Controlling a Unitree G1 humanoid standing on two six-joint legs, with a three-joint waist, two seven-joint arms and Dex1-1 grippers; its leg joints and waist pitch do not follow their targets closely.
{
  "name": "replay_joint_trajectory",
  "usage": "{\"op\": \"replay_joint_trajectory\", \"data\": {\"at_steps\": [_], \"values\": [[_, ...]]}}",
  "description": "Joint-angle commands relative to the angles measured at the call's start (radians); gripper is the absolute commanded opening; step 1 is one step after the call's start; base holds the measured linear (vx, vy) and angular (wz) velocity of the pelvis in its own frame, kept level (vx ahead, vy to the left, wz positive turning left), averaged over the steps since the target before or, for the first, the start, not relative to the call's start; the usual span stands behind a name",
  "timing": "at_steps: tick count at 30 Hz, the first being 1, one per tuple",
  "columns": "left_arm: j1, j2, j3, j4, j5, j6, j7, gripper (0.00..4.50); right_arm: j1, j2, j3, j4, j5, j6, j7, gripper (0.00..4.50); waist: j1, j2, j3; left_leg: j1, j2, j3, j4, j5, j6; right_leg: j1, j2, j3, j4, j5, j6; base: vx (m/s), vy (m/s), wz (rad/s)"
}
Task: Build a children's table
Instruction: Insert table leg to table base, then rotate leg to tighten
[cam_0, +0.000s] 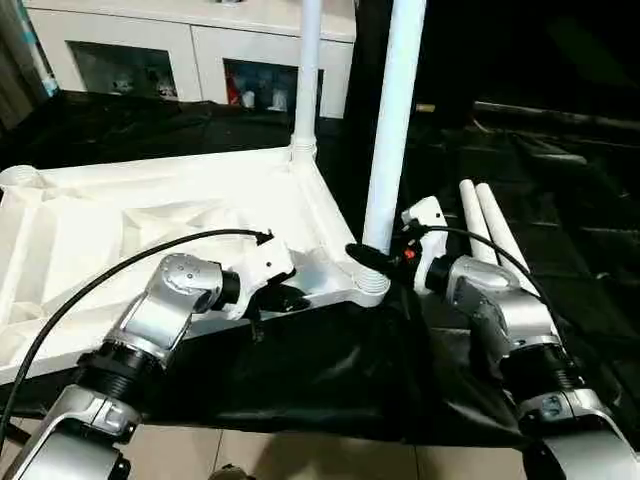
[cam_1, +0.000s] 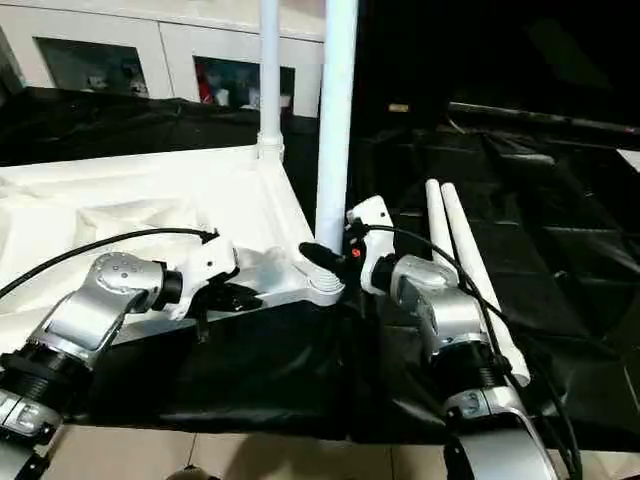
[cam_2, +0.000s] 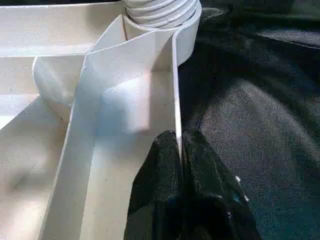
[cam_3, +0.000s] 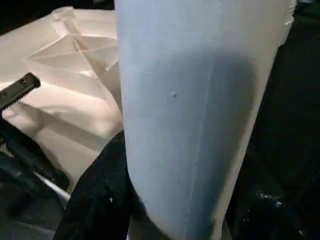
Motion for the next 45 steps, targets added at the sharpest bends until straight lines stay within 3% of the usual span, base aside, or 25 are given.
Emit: {"op": "replay_joint_trajectory", "data": {"at_steps": [1,5,11,14,15,16,17,19,24,25,26,30,36,38,42,43,44,45], "values": [[-0.019,-0.004,-0.020,0.001,-0.003,-0.021,-0.016,0.00,-0.006,0.005,-0.026,0.053,0.006,0.002,-0.011,1.91,-0.002,0.004,-0.060,0.014,0.035,-0.003,-0.080,-0.208,-0.001,0.037,-0.042,0.023,-0.073,-0.141,-0.227,0.000,0.000,0.00],[-0.020,0.003,-0.015,0.008,0.001,-0.032,-0.010,0.00,0.032,0.024,-0.113,0.081,0.074,-0.025,-0.033,1.91,0.001,0.002,-0.061,0.015,0.037,-0.003,-0.080,-0.207,0.005,0.037,-0.045,0.023,-0.072,-0.134,-0.232,0.000,0.000,0.00],[-0.025,0.007,-0.007,0.012,0.000,-0.035,-0.002,0.00,0.117,0.068,-0.189,0.074,0.133,-0.073,-0.060,1.91,0.004,-0.001,-0.061,0.013,0.038,-0.003,-0.082,-0.207,0.009,0.037,-0.046,0.021,-0.073,-0.135,-0.232,0.000,0.000,0.00],[-0.029,0.006,-0.006,0.018,0.003,-0.042,0.003,0.00,0.145,0.086,-0.195,0.079,0.134,-0.099,-0.062,1.91,0.003,0.002,-0.058,0.014,0.038,-0.003,-0.085,-0.227,0.004,0.033,-0.045,0.021,-0.076,-0.159,-0.228,0.000,0.000,0.00],[-0.032,0.005,-0.005,0.020,0.003,-0.043,0.007,0.00,0.157,0.094,-0.195,0.082,0.134,-0.110,-0.064,1.91,0.003,-0.003,-0.058,0.013,0.038,-0.003,-0.085,-0.232,0.003,0.033,-0.045,0.021,-0.078,-0.170,-0.225,0.000,0.000,0.00],[-0.035,0.003,-0.004,0.023,0.004,-0.045,0.010,0.00,0.168,0.102,-0.195,0.085,0.133,-0.123,-0.065,1.91,0.004,0.004,-0.057,0.014,0.039,-0.005,-0.087,-0.244,-0.002,0.032,-0.047,0.022,-0.078,-0.189,-0.220,0.000,0.000,0.00],[-0.037,0.002,-0.003,0.025,0.004,-0.046,0.013,0.00,0.177,0.110,-0.194,0.086,0.134,-0.133,-0.066,1.91,0.003,0.002,-0.057,0.015,0.040,-0.005,-0.089,-0.258,-0.007,0.031,-0.047,0.022,-0.080,-0.201,-0.216,0.000,0.000,0.00],[-0.042,0.001,-0.003,0.031,0.008,-0.054,0.020,0.00,0.202,0.123,-0.170,0.092,0.093,-0.209,-0.087,1.91,0.004,0.001,-0.056,0.015,0.040,-0.006,-0.090,-0.269,-0.010,0.029,-0.048,0.022,-0.082,-0.213,-0.212,0.000,0.000,0.00],[-0.042,0.004,-0.006,0.038,0.008,-0.062,0.021,0.00,0.218,0.132,-0.153,0.090,0.052,-0.293,-0.118,1.91,0.001,0.000,-0.053,0.015,0.041,-0.007,-0.095,-0.309,-0.020,0.025,-0.047,0.024,-0.088,-0.266,-0.193,0.000,0.000,0.00],[-0.043,0.004,-0.007,0.040,0.008,-0.063,0.020,0.00,0.223,0.136,-0.150,0.088,0.048,-0.300,-0.122,1.91,0.002,-0.001,-0.053,0.015,0.041,-0.007,-0.094,-0.313,-0.020,0.024,-0.048,0.024,-0.089,-0.272,-0.190,0.000,0.000,0.00],[-0.045,0.006,-0.008,0.045,0.013,-0.070,0.023,0.00,0.228,0.137,-0.141,0.088,0.033,-0.311,-0.131,1.91,0.002,0.004,-0.053,0.014,0.041,-0.009,-0.096,-0.321,-0.023,0.023,-0.048,0.025,-0.090,-0.281,-0.186,0.000,0.000,0.00],[-0.049,0.006,-0.016,0.057,0.022,-0.083,0.028,0.00,0.240,0.135,-0.105,0.087,-0.003,-0.346,-0.130,1.91,0.001,0.000,-0.051,0.015,0.041,-0.010,-0.098,-0.345,-0.027,0.020,-0.048,0.025,-0.094,-0.311,-0.173,0.000,0.000,0.00],[-0.041,0.006,-0.027,0.057,0.027,-0.093,0.029,0.00,0.239,0.099,-0.026,0.079,-0.058,-0.321,-0.077,1.91,0.001,-0.005,-0.052,0.013,0.042,-0.009,-0.099,-0.328,-0.016,0.022,-0.046,0.025,-0.092,-0.281,-0.176,0.000,0.000,0.00],[-0.036,0.005,-0.030,0.057,0.032,-0.099,0.033,0.00,0.230,0.086,-0.003,0.080,-0.072,-0.312,-0.056,1.91,0.000,-0.008,-0.049,0.011,0.041,-0.008,-0.100,-0.332,-0.016,0.021,-0.046,0.026,-0.097,-0.313,-0.162,0.000,0.000,0.00],[-0.026,0.001,-0.036,0.060,0.043,-0.106,0.044,0.00,0.223,0.067,0.026,0.086,-0.090,-0.311,-0.025,1.91,-0.001,-0.027,-0.051,0.012,0.043,-0.010,-0.101,-0.349,-0.020,0.018,-0.047,0.026,-0.098,-0.344,-0.148,0.000,0.000,0.00],[-0.023,0.001,-0.039,0.059,0.047,-0.108,0.047,0.00,0.221,0.058,0.036,0.085,-0.094,-0.306,-0.010,1.91,0.001,-0.021,-0.050,0.015,0.045,-0.011,-0.102,-0.356,-0.020,0.016,-0.048,0.026,-0.099,-0.341,-0.149,0.000,0.000,0.00],[-0.021,0.001,-0.040,0.057,0.048,-0.107,0.049,0.00,0.220,0.054,0.041,0.083,-0.094,-0.302,-0.003,1.91,0.000,-0.025,-0.050,0.015,0.045,-0.011,-0.102,-0.365,-0.018,0.016,-0.048,0.026,-0.099,-0.343,-0.150,0.000,0.000,0.00],[-0.018,0.001,-0.040,0.053,0.048,-0.107,0.050,0.00,0.222,0.050,0.045,0.080,-0.092,-0.299,0.003,1.91,0.001,-0.021,-0.050,0.016,0.045,-0.011,-0.102,-0.368,-0.019,0.016,-0.048,0.026,-0.099,-0.341,-0.151,0.000,0.000,0.00]]}}
